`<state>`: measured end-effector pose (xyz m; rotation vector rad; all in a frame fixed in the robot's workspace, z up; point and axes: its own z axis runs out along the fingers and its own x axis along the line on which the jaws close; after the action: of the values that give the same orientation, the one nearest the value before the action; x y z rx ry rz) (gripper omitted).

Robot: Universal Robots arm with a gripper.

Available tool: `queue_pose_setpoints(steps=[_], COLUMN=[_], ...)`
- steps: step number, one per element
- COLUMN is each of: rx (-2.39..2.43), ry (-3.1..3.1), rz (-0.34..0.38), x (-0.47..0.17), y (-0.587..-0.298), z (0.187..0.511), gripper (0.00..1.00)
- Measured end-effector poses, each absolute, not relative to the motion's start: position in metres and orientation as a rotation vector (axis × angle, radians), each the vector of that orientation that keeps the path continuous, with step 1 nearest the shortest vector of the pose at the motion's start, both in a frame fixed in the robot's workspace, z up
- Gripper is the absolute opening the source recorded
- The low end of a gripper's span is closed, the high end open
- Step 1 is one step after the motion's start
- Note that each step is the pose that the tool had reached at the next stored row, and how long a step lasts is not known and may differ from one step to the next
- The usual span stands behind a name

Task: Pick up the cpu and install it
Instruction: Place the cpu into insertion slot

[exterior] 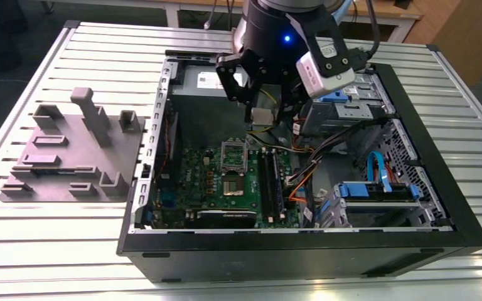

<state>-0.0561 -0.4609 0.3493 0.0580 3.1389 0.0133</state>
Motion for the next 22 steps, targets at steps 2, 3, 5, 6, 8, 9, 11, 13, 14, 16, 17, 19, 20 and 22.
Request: queue_pose_setpoints(steps=[2, 3, 5, 6, 8, 9, 11, 13, 14, 16, 17, 19, 20, 22], rx=[0.058, 0.058, 0.058, 0.058, 0.058, 0.058, 0.058, 0.058, 0.058, 0.058, 0.058, 0.058, 0.058, 0.058], ry=[3.139, 3.139, 3.139, 3.139, 3.139, 3.139, 3.139, 3.139, 3.139, 3.139, 3.139, 3.139, 3.139, 3.139], rz=[0.013, 0.013, 0.013, 0.013, 0.013, 0.013, 0.013, 0.013, 0.013, 0.013, 0.013, 0.013, 0.013, 0.013], x=[-0.056, -0.056, -0.056, -0.056, -0.056, -0.056, -0.057, -0.057, -0.057, -0.057, -0.057, -0.057, -0.057, -0.057], y=[-0.461, -0.462, -0.463, -0.463, -0.464, -0.464, -0.465, -0.466, -0.467, -0.468, -0.468, -0.469, -0.469, -0.47], z=[0.348, 0.347, 0.345, 0.344, 0.342, 0.342, 0.34, 0.338, 0.337, 0.336, 0.335, 0.334, 0.333, 0.331], gripper=[0.47, 0.47, 0.47, 0.47, 0.47, 0.47, 0.47, 0.47, 0.47, 0.47, 0.47, 0.47, 0.47, 0.47])
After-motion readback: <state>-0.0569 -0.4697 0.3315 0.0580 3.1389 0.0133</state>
